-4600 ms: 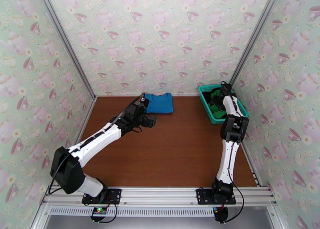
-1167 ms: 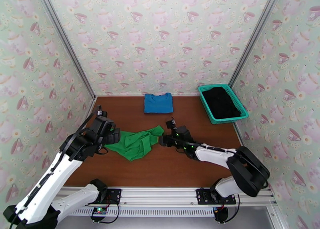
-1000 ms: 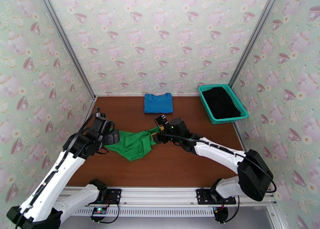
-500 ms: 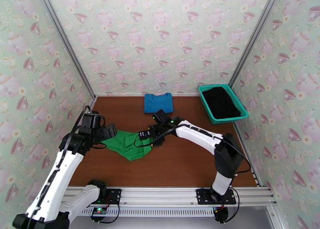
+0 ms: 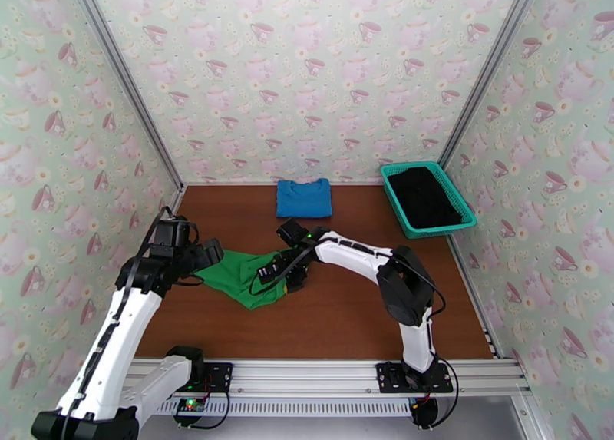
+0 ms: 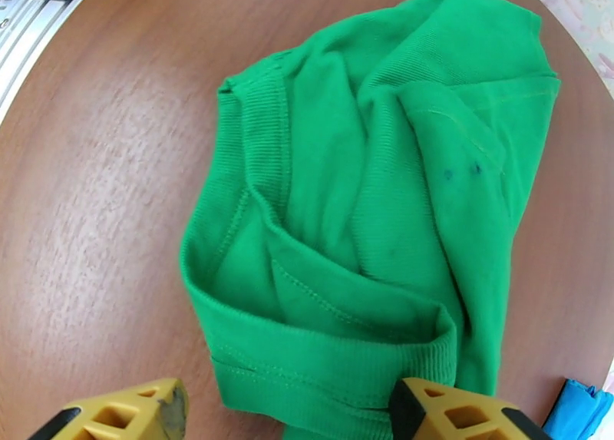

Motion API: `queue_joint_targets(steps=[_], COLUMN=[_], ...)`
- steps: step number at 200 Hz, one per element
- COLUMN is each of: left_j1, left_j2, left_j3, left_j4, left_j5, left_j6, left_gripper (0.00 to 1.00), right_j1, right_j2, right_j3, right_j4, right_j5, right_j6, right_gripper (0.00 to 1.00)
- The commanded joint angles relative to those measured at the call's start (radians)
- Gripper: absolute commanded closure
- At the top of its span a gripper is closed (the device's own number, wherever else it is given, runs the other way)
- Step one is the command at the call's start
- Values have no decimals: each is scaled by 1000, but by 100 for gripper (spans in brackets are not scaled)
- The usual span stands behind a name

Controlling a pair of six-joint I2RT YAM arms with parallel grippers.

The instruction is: Fold and stack the mixed laundry pile

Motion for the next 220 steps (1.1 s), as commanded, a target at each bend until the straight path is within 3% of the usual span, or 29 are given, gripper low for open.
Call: queue_joint_targets(steps=[1,122,159,173,194,199,203,220], left_j1=[6,6,6,6,6,7,7,7], left_j2=[0,-4,-5,-6,-6,-5,-4,-1], left_j3=[-13,-17,-23,-28,-39,-42,-46,-50], left_j4=[15,13,17,18,21,21,23,26], left_j5=[23,35,38,38,39,40,40,44], left_j6=[16,27,26,24,18,17,15,9], left_gripper=[7,7,7,8,8,8,8,11], right_j1=[3,2,2,2,1,0,0,-18], right_j2=[-16,110,119,118,97,89,80,35], right_j3=[41,133,126,125,133,138,143,154], right_j4=[34,-55,-66,-61,-58,-62,-66,-92], right_j5=[24,40,45,46,46,47,47,44], right_j6=[14,17,19,24,41,44,47,72], right_gripper=[16,14,21,35,70,83,100,100])
